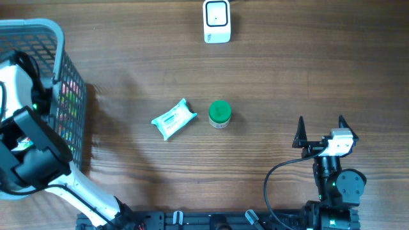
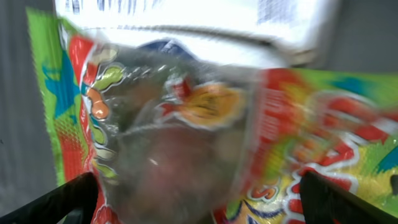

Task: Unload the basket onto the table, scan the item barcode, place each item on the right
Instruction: 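Reach the left gripper into the basket and grasp the Haribo bag, then carry the Haribo bag and drop it behind the wipes pack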

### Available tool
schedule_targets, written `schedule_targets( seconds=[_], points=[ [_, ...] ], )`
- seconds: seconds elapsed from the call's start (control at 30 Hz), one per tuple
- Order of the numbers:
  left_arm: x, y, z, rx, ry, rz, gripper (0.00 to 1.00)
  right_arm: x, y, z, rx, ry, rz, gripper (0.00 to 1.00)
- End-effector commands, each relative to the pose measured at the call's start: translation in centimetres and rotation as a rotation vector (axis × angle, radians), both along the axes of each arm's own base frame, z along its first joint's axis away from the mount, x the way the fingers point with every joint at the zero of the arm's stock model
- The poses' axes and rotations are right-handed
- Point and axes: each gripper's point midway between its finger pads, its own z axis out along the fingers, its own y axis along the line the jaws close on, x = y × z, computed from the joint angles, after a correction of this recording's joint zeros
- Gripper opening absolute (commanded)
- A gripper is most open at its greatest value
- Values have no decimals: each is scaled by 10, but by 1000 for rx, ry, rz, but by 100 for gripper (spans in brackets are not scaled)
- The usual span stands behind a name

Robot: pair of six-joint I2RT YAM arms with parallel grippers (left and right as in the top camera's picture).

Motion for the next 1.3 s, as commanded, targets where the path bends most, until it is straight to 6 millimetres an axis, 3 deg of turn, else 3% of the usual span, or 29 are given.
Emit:
schedule_targets(
  seconds=[0.0,0.03,0.07,0.23,0.4,0.47,0.53,0.73,0.83,0.93,1.03,1.07,1.17,1.27],
  points=[
    [-20,-6,-23,-7,64,4,58,0,4,2,-6,-8,20,100],
    [-23,-8,-27,-12,74,4,23,0,4,2,-6,-8,20,99],
    [-24,-9,-28,-15,77,4,4,0,4,2,-6,-8,20,100],
    [-23,-11,-24,-22,65,2,4,0,4,2,-6,-8,20,100],
    [-12,-10,7,1,-38,3,4,0,4,2,-6,-8,20,100],
    [-5,-10,31,20,-113,-6,4,0,4,2,-6,-8,20,100],
    [-1,-13,68,50,-213,-26,4,0,4,2,-6,-8,20,100],
    [-17,-27,190,231,-529,-43,4,0,4,2,-6,-8,20,100],
    [-19,-52,235,230,-710,-115,4,0,4,2,-6,-8,20,100],
    [-12,-113,295,197,-960,-379,4,0,4,2,-6,-8,20,100],
    [-14,-168,319,165,-1049,-569,4,0,4,2,-6,-8,20,100],
    [-13,-194,319,150,-1038,-687,4,0,4,2,-6,-8,20,100],
    [-14,-206,301,169,-926,-734,4,0,4,2,-6,-8,20,100],
    [-3,-220,275,137,-814,-789,4,0,4,2,-6,-8,20,100]
  ],
)
